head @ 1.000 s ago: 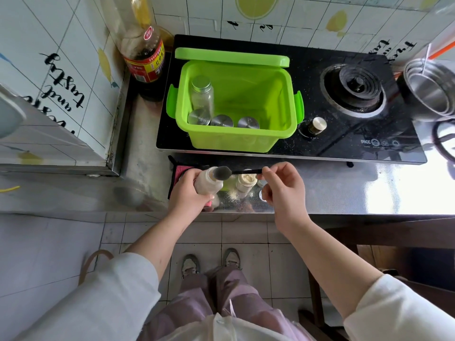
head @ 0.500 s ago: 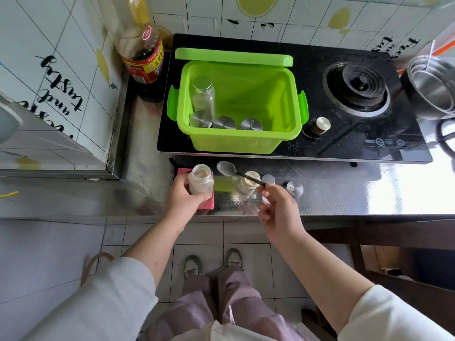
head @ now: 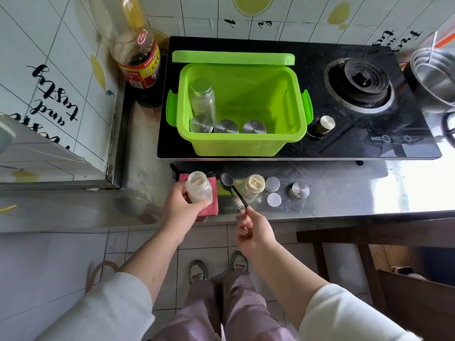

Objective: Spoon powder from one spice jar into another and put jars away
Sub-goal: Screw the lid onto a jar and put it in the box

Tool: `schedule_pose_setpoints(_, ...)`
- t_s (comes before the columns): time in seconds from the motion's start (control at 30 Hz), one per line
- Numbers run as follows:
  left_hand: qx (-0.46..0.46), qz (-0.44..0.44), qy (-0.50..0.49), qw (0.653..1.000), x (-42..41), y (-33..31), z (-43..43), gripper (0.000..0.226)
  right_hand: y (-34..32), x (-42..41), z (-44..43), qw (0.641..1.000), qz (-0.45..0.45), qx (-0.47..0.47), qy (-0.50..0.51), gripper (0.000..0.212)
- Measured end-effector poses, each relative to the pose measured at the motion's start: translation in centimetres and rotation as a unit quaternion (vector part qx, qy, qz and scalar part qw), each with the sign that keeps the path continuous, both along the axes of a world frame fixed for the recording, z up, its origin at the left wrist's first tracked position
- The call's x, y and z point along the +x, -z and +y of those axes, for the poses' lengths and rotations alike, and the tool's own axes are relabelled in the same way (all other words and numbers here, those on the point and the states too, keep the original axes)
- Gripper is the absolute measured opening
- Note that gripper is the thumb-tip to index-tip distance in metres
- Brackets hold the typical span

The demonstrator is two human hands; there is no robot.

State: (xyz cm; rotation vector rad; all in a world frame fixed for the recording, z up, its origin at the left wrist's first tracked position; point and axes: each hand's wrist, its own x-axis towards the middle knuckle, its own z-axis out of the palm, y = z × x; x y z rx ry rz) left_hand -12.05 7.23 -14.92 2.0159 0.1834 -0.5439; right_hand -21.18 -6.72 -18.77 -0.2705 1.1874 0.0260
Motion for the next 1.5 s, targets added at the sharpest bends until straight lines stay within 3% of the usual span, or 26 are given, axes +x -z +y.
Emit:
schedule_pose_setpoints(0.2, -0.016, 0.008, 0.012, 1.000, -0.4, -0.2, -0.4, 0.046, 0.3, 1.0, 1.7, 0.996, 0.059, -0.011, -0.063, 0.021)
schedule_pose_setpoints(0.47, -0.024, 0.010, 0.030, 0.999, -0.8, 0.2, -0.5, 0.050, 0.2, 1.4, 2.3, 0.968, 0.120, -0.139, -0.168, 0.014)
schedule_pose_setpoints(0.67, -0.049, 0.010, 0.020, 0.999, -1.5, -0.2, -1.4, 0.055, 0.3, -0.3, -0.2, 0.920, 0.161, -0.264, -0.239, 0.011)
schedule_pose_setpoints(0.87, -0.046, -0.022, 0.095, 0.994, -2.6, -0.6, -3.1, 0.054, -1.1, -2.1, -5.9, 0.854, 0.203, -0.449, -0.169, 0.006)
schedule_pose_setpoints(1.07, -0.029, 0.002, 0.173, 0.985, -3.5, 0.5, -4.3, 0.055, -0.1, -2.4, -11.9, 0.723, 0.222, -0.581, -0.300, 0.039)
schedule_pose_setpoints(1.13, -0.026, 0.003, 0.197, 0.980, -3.9, 0.6, -4.6, 0.054, 0.2, -2.3, -13.2, 0.699, 0.218, -0.594, -0.334, 0.049)
schedule_pose_setpoints(1.5, -0.026, -0.004, 0.210, 0.977, -5.2, 0.9, -7.1, 0.060, 0.8, -2.0, -15.7, 0.664, 0.182, -0.587, -0.426, 0.063)
